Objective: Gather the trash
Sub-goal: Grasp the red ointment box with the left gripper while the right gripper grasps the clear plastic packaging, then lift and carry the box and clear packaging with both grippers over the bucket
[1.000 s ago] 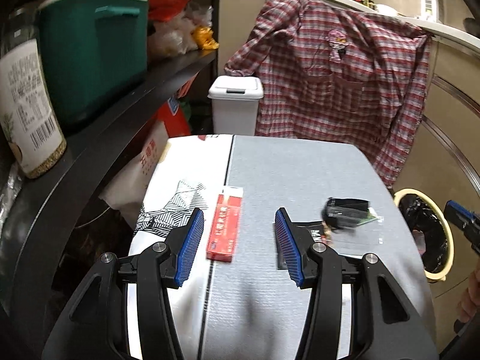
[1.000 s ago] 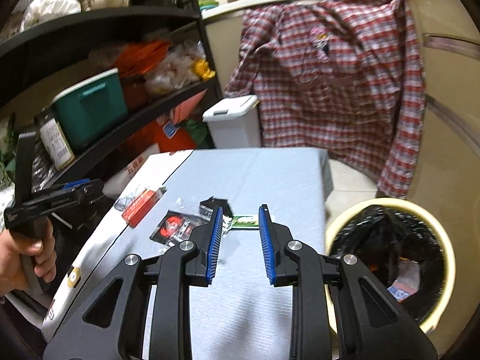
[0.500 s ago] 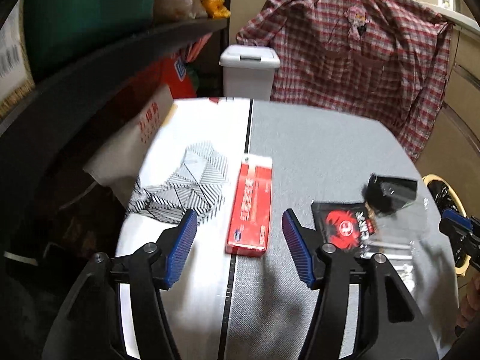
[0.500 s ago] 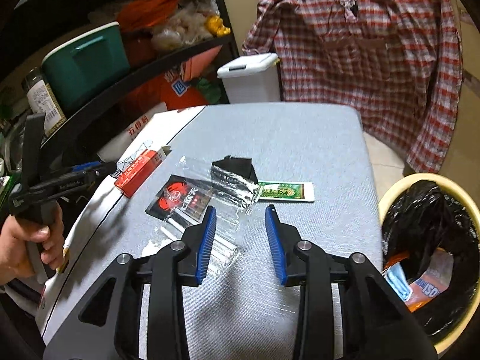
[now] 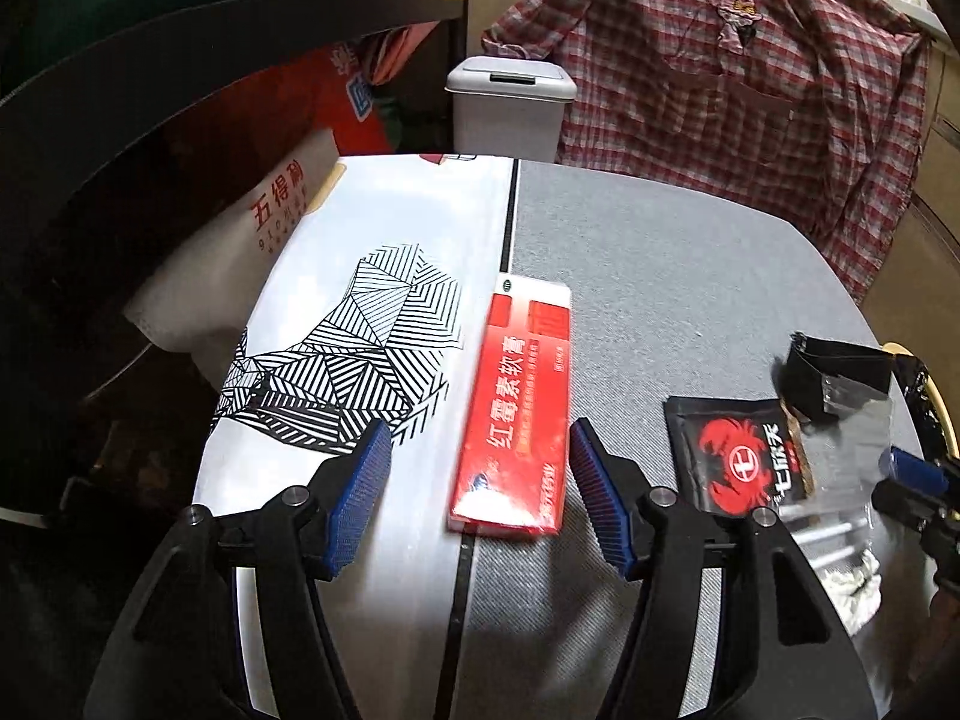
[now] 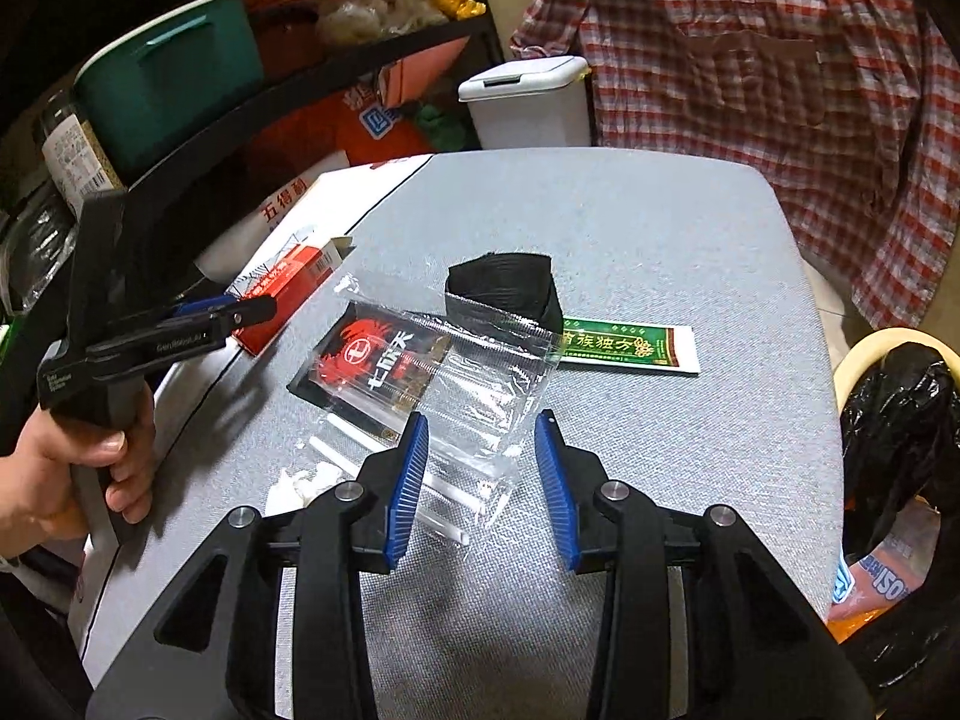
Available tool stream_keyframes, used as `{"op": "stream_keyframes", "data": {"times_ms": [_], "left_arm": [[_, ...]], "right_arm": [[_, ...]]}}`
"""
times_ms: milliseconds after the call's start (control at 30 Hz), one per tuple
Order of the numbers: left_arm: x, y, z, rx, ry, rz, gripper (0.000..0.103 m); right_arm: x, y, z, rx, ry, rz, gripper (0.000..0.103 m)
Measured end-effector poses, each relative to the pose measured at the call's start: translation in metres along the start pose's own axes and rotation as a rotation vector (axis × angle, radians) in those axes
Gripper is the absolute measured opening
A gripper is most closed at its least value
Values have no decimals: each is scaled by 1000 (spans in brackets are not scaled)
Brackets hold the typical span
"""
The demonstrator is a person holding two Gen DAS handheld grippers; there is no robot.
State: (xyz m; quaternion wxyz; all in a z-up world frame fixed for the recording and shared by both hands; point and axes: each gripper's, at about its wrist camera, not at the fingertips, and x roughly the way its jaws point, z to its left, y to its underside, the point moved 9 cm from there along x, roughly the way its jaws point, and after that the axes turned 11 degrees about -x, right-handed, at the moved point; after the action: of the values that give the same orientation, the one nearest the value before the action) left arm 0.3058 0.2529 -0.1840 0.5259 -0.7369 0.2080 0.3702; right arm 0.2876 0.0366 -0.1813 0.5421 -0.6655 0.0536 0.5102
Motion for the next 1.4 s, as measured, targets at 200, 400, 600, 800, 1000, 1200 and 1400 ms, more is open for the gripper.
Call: {"op": "stream_keyframes", "data": {"times_ms": [200, 400, 600, 800, 1000, 1200, 1400], "left_arm": [[6, 0, 1, 6, -3, 11, 60], [8, -1, 2, 3, -4, 17, 56], [9, 1, 0, 11, -11, 37, 39], [4, 0, -3, 10, -1, 33, 36], [-5, -6, -8, 19, 4, 15, 34], [-22, -15, -15, 19, 15, -19, 34], [-39, -18, -25, 33, 26, -44, 34]], "right_arm": [[8, 4, 0, -22, 12, 25, 38], [11, 7, 2, -41, 17, 38, 38], [11, 8, 2, -68, 30, 45, 25], [4, 8, 3, -108, 47, 34, 3], [-12, 3, 3, -110, 51, -1, 1], [-33, -4, 5, -116, 63, -42, 1], [-60, -12, 1, -107, 80, -91, 1]]}}
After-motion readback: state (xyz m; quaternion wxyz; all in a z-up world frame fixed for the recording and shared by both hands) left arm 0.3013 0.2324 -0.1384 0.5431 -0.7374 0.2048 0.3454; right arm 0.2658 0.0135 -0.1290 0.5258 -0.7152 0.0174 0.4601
